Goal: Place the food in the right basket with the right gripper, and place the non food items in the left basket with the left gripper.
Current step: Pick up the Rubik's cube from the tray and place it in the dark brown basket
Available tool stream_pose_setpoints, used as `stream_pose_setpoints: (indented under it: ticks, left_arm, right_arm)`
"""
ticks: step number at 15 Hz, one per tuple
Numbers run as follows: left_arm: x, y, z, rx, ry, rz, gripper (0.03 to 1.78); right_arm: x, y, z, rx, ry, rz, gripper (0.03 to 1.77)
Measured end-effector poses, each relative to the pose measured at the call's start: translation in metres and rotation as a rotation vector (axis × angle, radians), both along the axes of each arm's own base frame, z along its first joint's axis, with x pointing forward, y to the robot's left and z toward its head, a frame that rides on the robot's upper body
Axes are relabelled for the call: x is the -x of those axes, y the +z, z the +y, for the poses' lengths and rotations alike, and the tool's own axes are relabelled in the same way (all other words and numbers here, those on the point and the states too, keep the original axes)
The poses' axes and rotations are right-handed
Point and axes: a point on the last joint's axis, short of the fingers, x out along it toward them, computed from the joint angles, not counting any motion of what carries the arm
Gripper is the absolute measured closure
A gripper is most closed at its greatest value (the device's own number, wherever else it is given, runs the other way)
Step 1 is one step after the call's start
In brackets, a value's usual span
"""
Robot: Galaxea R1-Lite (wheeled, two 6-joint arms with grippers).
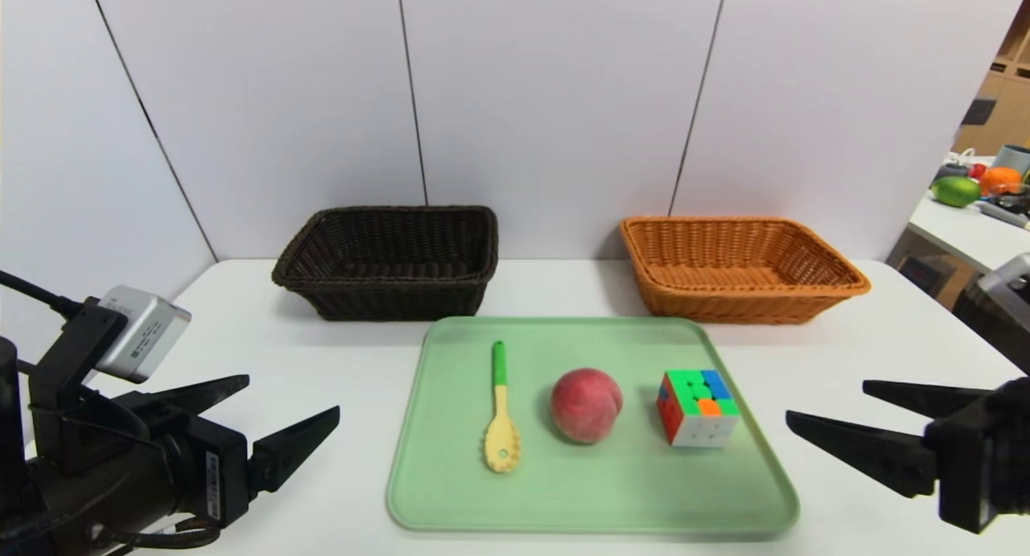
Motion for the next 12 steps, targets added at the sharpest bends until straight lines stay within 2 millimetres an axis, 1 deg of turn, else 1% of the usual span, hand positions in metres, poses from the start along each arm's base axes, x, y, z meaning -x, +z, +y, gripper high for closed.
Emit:
stream_pose_setpoints:
  ticks: [5, 9, 12]
  left_arm:
    - [0.0, -0.002, 0.0, -0.005, 0.001, 0.009, 0.12]
    - [0.0, -0.003, 0.0, -0.007, -0.001, 0.012, 0.12]
    - [0.0, -0.003, 0.0, -0.008, -0.001, 0.011, 0.12]
  right_arm:
    - [-0.031, 0.006, 0.046, 0.052, -0.093, 0.049, 0.1]
    - [-0.049, -0.008, 0.072, 0.141, -0.128, 0.115, 0.1]
    - [-0.056, -0.015, 0.085, 0.202, -0.164, 0.184, 0.1]
